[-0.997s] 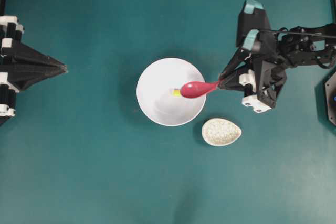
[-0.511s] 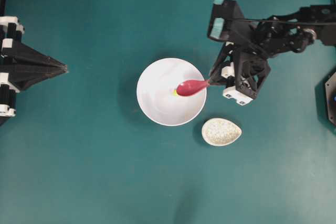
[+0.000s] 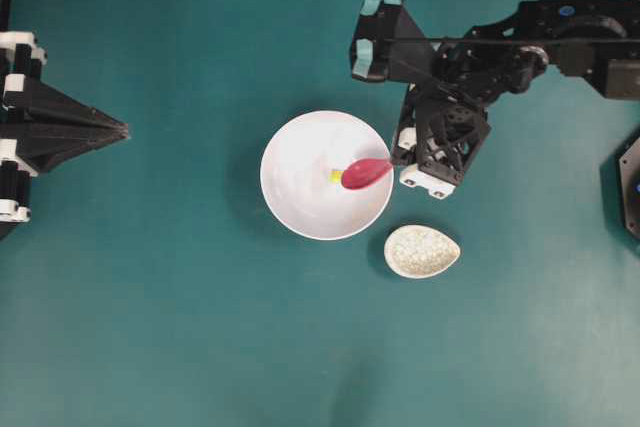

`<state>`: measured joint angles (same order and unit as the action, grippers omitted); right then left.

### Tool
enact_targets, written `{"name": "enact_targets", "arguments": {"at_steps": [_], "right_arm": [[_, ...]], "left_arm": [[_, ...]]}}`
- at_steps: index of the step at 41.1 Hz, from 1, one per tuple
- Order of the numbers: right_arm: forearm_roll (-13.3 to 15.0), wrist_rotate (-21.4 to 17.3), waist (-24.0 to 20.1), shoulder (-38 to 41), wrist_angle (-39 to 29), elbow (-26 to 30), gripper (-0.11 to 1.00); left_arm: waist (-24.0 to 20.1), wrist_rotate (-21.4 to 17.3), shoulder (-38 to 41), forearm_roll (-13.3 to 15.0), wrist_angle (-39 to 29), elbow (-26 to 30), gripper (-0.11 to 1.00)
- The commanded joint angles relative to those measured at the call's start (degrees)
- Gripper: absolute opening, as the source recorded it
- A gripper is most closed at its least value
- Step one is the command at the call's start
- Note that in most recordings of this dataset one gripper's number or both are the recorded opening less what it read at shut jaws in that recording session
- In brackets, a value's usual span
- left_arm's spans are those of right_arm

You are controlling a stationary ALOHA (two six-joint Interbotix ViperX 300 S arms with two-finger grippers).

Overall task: Scoop the yellow hexagonal prism block from the bowl with a spoon using the right arm.
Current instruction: 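Lower the spoon bowl into the white bowl beside the yellow block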

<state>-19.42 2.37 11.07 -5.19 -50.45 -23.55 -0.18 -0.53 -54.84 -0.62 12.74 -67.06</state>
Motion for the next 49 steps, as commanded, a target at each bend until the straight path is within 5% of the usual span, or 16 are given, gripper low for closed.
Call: {"name": "enact_targets", "arguments": {"at_steps": [1, 49], "right_arm": [[1.0, -0.7, 0.2, -0.2, -0.9, 2.5, 0.24], [1.3, 0.1, 0.2, 6.0, -1.8, 4.4, 0.24]], "left_arm": [[0.0, -0.1, 0.4, -0.1, 0.2, 1.1, 0.06], [0.0, -0.2, 0.4, -0.1, 0.2, 1.1, 0.06]]}}
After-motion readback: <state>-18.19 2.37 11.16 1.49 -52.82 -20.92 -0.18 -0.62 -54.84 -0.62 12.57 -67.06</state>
